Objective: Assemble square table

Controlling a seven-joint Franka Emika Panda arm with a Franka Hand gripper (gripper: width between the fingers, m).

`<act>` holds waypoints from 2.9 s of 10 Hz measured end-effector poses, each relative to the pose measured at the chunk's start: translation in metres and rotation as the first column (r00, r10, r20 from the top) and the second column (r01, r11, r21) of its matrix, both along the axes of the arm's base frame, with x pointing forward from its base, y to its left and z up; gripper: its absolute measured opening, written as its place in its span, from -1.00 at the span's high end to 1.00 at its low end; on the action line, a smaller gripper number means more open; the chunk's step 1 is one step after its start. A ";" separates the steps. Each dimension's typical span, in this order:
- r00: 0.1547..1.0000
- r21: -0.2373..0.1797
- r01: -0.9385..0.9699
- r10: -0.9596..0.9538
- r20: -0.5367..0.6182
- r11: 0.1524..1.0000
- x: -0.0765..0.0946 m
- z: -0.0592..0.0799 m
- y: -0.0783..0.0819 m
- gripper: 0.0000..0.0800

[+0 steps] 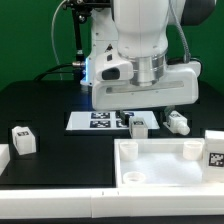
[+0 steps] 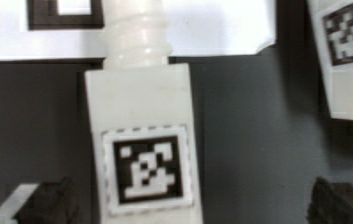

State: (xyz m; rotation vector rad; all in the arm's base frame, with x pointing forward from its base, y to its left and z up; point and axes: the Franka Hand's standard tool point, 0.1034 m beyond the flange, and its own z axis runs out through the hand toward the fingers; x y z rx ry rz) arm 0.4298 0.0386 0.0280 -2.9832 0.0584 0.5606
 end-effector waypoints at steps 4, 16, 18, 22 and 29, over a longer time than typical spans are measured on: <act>0.961 -0.001 -0.034 0.033 -0.275 0.999 -0.011 0.006 -0.024 -0.62; 0.890 -0.057 0.039 -0.060 -0.453 0.998 -0.001 -0.012 -0.008 -0.62; 0.850 -0.104 0.063 -0.108 -0.515 0.993 -0.004 -0.015 -0.003 -0.62; 0.846 -0.117 0.059 -0.112 -0.522 0.991 -0.009 -0.021 -0.003 -0.62; 0.865 -0.071 0.068 -0.094 -0.492 0.995 0.022 0.020 -0.018 0.29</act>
Offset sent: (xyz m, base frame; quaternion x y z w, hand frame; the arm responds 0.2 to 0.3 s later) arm 0.0045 -0.0180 0.0132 -0.0223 -0.2574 0.0309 0.9655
